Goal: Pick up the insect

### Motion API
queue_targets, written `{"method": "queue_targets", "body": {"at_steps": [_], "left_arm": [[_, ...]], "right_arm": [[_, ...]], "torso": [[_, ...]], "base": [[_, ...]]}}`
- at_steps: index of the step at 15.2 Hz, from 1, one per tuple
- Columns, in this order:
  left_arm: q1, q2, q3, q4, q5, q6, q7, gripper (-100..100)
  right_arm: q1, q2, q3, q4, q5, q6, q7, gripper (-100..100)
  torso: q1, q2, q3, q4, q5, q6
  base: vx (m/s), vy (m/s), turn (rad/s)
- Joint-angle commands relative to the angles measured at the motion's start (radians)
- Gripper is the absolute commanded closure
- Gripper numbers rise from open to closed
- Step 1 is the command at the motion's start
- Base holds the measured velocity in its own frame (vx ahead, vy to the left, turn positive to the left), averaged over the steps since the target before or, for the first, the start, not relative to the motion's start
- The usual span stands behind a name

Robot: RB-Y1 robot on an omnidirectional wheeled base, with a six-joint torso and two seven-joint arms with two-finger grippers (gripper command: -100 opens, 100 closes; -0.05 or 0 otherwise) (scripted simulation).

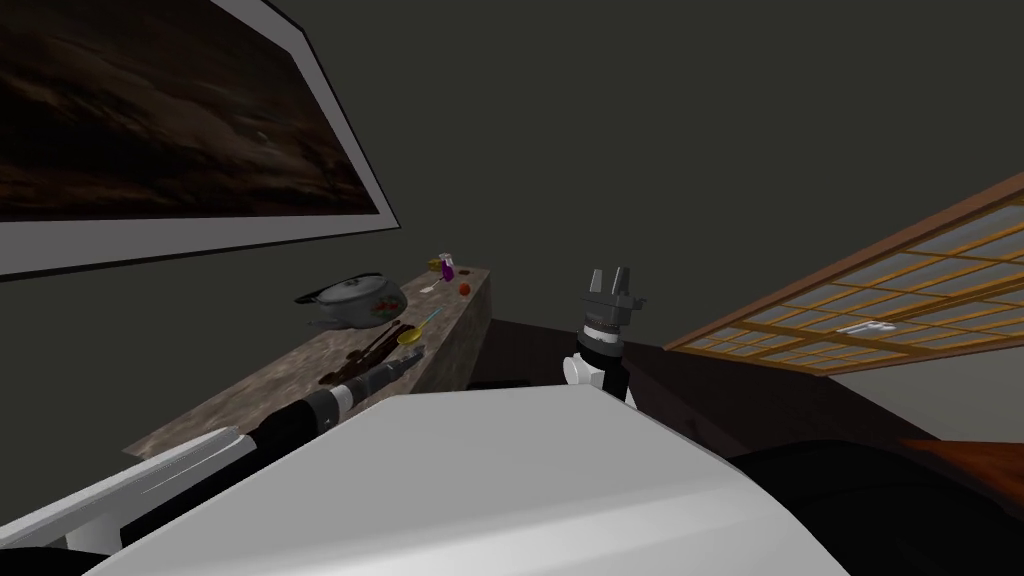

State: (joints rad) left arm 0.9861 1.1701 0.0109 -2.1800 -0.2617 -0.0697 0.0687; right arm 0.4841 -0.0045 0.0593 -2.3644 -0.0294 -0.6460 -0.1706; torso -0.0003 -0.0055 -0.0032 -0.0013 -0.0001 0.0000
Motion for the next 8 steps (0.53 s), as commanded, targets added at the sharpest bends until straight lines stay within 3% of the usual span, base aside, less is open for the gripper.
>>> {"method": "queue_targets", "body": {"at_steps": [1, 7, 8], "left_arm": [[0.032, 0.05, -0.001, 0.0, -0.018, 0.033, -0.005, -100], [0.094, 0.167, 0.003, 0.007, -0.048, 0.09, -0.006, -100], [0.094, 0.171, 0.003, 0.007, -0.048, 0.09, -0.006, -100]], "right_arm": [[0.0, 0.0, 0.0, 0.0, 0.0, 0.0, 0.0, 0], [0.0, 0.0, 0.0, 0.0, 0.0, 0.0, 0.0, 0], [0.0, 0.0, 0.0, 0.0, 0.0, 0.0, 0.0, 0]], "torso": [[0.0, 0.0, 0.0, 0.0, 0.0, 0.0], [0.0, 0.0, 0.0, 0.0, 0.0, 0.0], [0.0, 0.0, 0.0, 0.0, 0.0, 0.0]], "base": [[0.069, -0.004, 0.005], [0.064, -0.005, 0.003], [0.058, -0.014, 0.002]]}}
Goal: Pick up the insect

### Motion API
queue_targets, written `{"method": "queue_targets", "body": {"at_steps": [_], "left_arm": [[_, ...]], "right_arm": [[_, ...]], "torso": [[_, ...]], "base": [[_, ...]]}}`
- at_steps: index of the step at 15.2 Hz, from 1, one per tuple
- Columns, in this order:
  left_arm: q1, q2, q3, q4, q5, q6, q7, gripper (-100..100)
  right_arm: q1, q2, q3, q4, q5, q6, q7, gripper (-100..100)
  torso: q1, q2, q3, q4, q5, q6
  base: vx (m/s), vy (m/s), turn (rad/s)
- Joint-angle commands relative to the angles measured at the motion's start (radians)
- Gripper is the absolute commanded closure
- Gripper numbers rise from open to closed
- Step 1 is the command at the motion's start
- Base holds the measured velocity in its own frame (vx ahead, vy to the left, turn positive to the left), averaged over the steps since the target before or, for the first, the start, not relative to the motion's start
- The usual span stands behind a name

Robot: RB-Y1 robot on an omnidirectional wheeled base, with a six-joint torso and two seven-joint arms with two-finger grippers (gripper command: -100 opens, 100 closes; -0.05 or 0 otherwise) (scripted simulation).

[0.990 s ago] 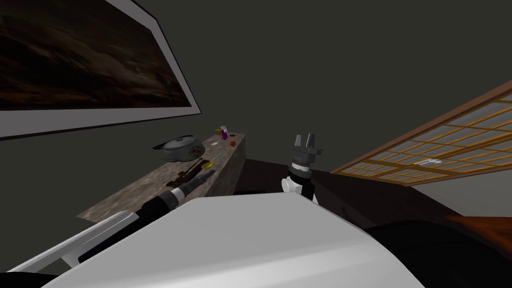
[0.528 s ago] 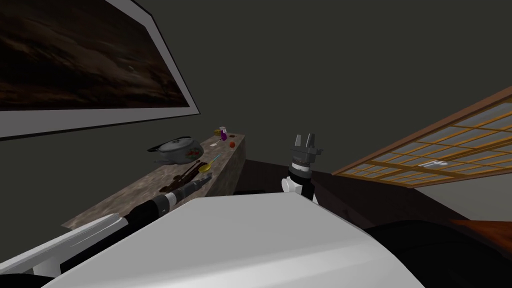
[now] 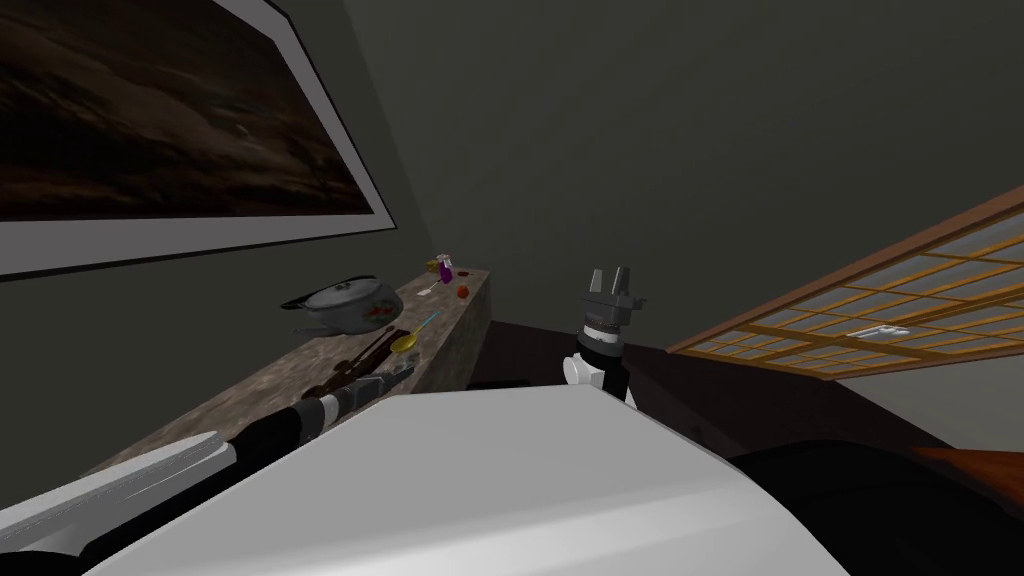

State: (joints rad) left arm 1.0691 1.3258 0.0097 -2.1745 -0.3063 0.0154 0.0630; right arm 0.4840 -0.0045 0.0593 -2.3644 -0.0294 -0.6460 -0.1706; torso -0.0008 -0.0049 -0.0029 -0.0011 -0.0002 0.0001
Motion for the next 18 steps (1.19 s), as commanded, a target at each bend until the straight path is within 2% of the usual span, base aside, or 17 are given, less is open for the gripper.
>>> {"method": "queue_targets", "body": {"at_steps": [1, 2, 3, 5, 6, 9, 11, 12, 13, 18], "left_arm": [[0.029, 0.049, 0.005, 0.004, -0.013, 0.022, -0.001, -100], [0.047, 0.072, 0.005, 0.006, -0.021, 0.038, -0.001, -100], [0.047, 0.08, 0.005, 0.006, -0.021, 0.038, -0.001, -100], [0.077, 0.133, 0.006, 0.009, -0.036, 0.066, -0.002, -100], [0.077, 0.135, 0.006, 0.009, -0.036, 0.066, -0.002, -100], [0.112, 0.197, 0.006, 0.013, -0.053, 0.096, -0.002, -100], [0.126, 0.222, 0.005, 0.014, -0.06, 0.109, -0.002, -100], [0.111, 0.208, 0.001, 0.017, -0.054, 0.098, -0.002, -100], [0.093, 0.181, -0.019, 0.046, -0.059, 0.086, -0.012, -100], [0.046, 0.112, -0.065, 0.114, -0.068, 0.051, -0.036, -100]], "right_arm": [[0.0, 0.0, 0.0, 0.0, 0.0, 0.0, 0.0, 0], [0.0, 0.0, 0.0, 0.0, 0.0, 0.0, 0.0, 0], [0.0, 0.0, 0.0, 0.0, 0.0, 0.0, 0.0, 0], [0.0, 0.0, 0.0, 0.0, 0.0, 0.0, 0.0, 0], [0.0, 0.0, 0.0, 0.0, 0.0, 0.0, 0.0, 0], [0.0, 0.0, 0.0, 0.0, 0.0, 0.0, 0.0, 0], [0.0, 0.0, 0.0, 0.0, 0.0, 0.0, 0.0, 0], [0.0, 0.0, 0.0, 0.0, 0.0, 0.0, 0.0, 0], [0.0, 0.0, 0.0, 0.0, 0.0, 0.0, 0.0, 0], [0.0, 0.0, 0.0, 0.0, 0.0, 0.0, 0.0, 0]], "torso": [[0.0, 0.0, 0.0, 0.0, 0.0, 0.0], [0.0, 0.0, 0.0, 0.0, 0.0, 0.0], [0.0, -0.001, 0.0, 0.0, 0.0, 0.0], [0.0, -0.001, -0.001, 0.0, 0.0, 0.0], [0.0, -0.001, 0.0, 0.0, 0.0, 0.0], [0.0, 0.0, 0.0, 0.0, 0.0, 0.0], [0.0, -0.001, -0.001, 0.0, 0.0, 0.0], [0.0, -0.001, -0.001, 0.0, 0.0, 0.0], [0.0, 0.0, 0.0, 0.0, 0.0, 0.0], [-0.002, 0.005, 0.003, 0.001, 0.0, 0.0]], "base": [[0.061, -0.009, 0.005], [0.083, -0.011, 0.002], [0.078, -0.014, 0.0], [0.069, -0.017, 0.0], [0.065, -0.02, 0.0], [0.067, -0.008, 0.0], [0.073, -0.014, -0.002], [0.04, -0.009, 0.0], [0.014, -0.017, -0.088], [0.005, -0.032, -0.129]]}}
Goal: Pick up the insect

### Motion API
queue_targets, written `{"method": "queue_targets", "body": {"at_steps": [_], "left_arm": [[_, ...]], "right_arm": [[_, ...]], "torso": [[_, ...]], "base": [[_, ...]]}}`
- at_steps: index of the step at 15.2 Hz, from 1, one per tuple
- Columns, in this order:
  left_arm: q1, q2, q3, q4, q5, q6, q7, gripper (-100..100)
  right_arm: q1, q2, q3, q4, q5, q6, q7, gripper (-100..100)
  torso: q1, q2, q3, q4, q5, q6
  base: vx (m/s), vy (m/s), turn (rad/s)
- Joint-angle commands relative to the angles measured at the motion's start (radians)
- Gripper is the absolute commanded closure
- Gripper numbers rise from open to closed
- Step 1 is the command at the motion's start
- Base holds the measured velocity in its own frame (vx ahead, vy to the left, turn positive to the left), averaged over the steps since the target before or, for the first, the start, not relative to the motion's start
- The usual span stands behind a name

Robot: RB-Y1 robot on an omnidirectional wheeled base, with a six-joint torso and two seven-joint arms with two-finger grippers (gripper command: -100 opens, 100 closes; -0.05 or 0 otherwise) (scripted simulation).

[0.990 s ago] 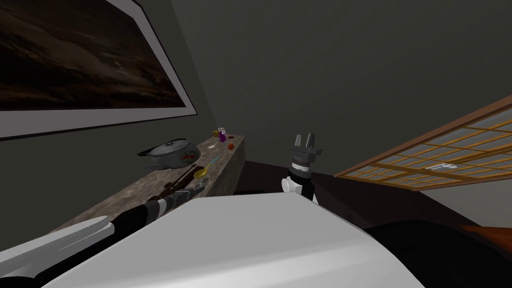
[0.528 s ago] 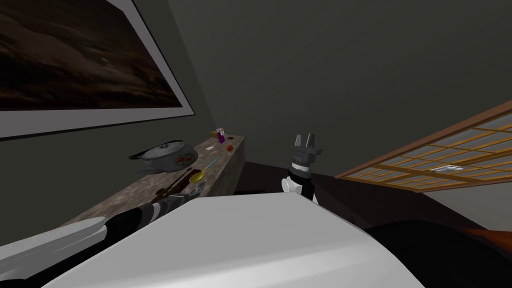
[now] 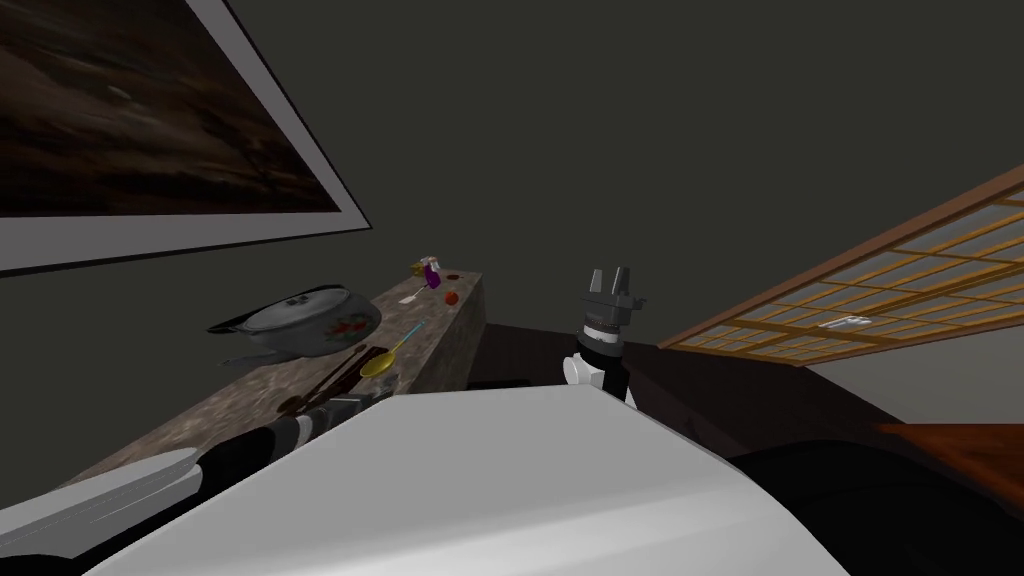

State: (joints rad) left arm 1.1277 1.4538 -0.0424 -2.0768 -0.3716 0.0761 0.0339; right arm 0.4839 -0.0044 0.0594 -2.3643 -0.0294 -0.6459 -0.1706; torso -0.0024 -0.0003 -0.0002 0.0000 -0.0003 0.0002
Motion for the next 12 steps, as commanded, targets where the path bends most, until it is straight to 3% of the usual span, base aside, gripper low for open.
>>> {"method": "queue_targets", "body": {"at_steps": [1, 2, 6, 7, 10, 11, 12], "left_arm": [[0.0, 0.0, 0.0, 0.0, 0.0, 0.0, 0.0, -100], [-0.002, -0.003, -0.002, 0.004, 0.0, -0.004, -0.002, 100], [-0.002, -0.002, -0.001, 0.004, -0.001, -0.005, -0.002, 100], [0.021, 0.033, 0.02, -0.032, 0.004, 0.015, 0.01, 100], [0.047, 0.073, 0.047, -0.071, 0.009, 0.035, 0.024, 100], [0.054, 0.082, 0.053, -0.081, 0.01, 0.04, 0.028, 100], [0.046, 0.068, 0.046, -0.065, 0.009, 0.031, 0.022, 100]], "right_arm": [[0.0, 0.0, 0.0, 0.0, 0.0, 0.0, 0.0, 0], [0.0, 0.0, 0.0, 0.0, 0.0, 0.0, 0.0, 0], [0.0, 0.0, 0.0, 0.0, 0.0, 0.0, 0.0, 0], [0.0, 0.0, 0.0, 0.0, 0.0, 0.0, 0.0, 0], [0.0, 0.0, 0.0, 0.0, 0.0, 0.0, 0.0, 0], [0.0, 0.0, 0.0, 0.0, 0.0, 0.0, 0.0, 0], [0.0, 0.0, 0.0, 0.0, 0.0, 0.0, 0.0, 0]], "torso": [[0.0, 0.0, 0.0, 0.0, 0.0, 0.0], [0.001, 0.0, 0.0, 0.0, 0.0, 0.0], [0.002, 0.0, 0.0, 0.0, 0.001, 0.0], [0.002, 0.0, 0.0, 0.0, 0.001, 0.0], [0.004, 0.001, 0.0, 0.0, 0.001, -0.001], [0.004, 0.001, 0.0, 0.0, 0.001, -0.001], [0.004, 0.001, 0.0, 0.0, 0.001, -0.001]], "base": [[0.003, -0.019, -0.031], [0.001, -0.007, 0.001], [0.0, 0.0, 0.0], [-0.003, 0.022, 0.178], [-0.009, 0.036, 0.14], [-0.008, 0.034, 0.115], [-0.005, 0.017, 0.039]]}}
